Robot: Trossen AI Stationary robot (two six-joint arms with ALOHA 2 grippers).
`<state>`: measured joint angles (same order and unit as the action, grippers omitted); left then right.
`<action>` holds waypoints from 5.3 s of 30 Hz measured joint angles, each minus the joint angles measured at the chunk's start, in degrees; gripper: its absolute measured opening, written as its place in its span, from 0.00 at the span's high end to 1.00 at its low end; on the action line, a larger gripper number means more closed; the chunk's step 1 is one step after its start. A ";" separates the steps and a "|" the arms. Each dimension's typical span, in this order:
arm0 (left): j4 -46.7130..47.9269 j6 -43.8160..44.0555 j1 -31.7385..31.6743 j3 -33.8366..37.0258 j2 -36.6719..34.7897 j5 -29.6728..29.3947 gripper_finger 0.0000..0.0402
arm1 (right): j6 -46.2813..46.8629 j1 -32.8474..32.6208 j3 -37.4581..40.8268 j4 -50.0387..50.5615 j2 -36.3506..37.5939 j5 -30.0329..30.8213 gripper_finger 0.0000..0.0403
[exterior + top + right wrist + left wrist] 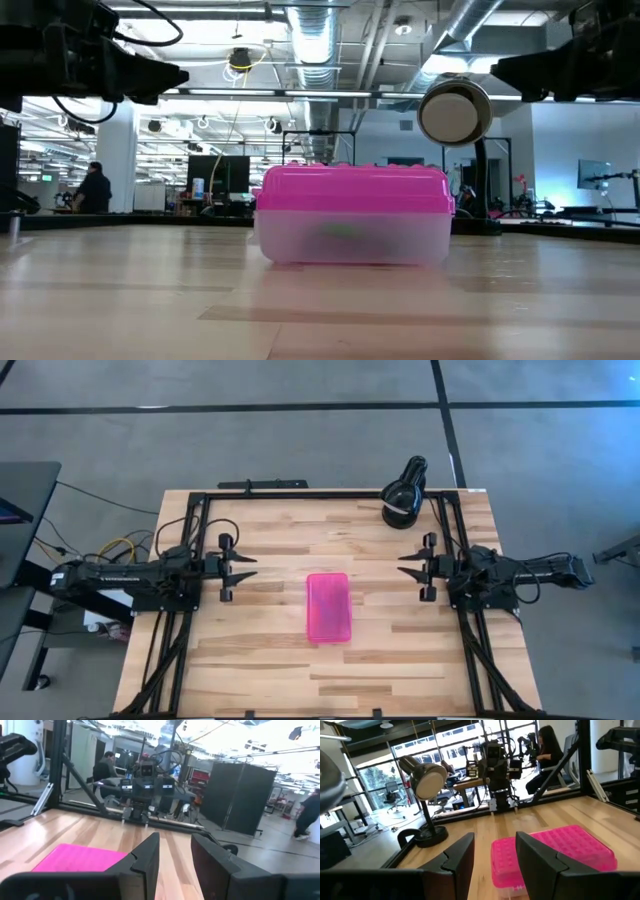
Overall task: Pick & place school supplies into a supply box
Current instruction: Return to Home Position
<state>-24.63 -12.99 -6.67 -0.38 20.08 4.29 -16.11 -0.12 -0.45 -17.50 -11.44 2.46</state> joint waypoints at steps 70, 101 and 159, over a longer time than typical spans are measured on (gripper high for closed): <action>22.00 -7.22 12.93 -0.35 -19.85 -13.09 0.65 | 4.61 -0.55 0.15 16.59 11.34 -0.97 0.73; 22.50 -5.12 10.26 -0.39 -19.08 -12.04 0.65 | 4.61 -0.57 0.15 16.60 11.34 -0.97 0.73; 22.50 -4.62 10.29 -0.39 -19.08 -12.04 0.65 | 4.61 -0.56 0.15 16.61 11.34 -0.97 0.73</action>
<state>-2.13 -17.62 3.62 -0.78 0.99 -7.75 -11.51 -0.68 -0.30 -0.89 -0.10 1.50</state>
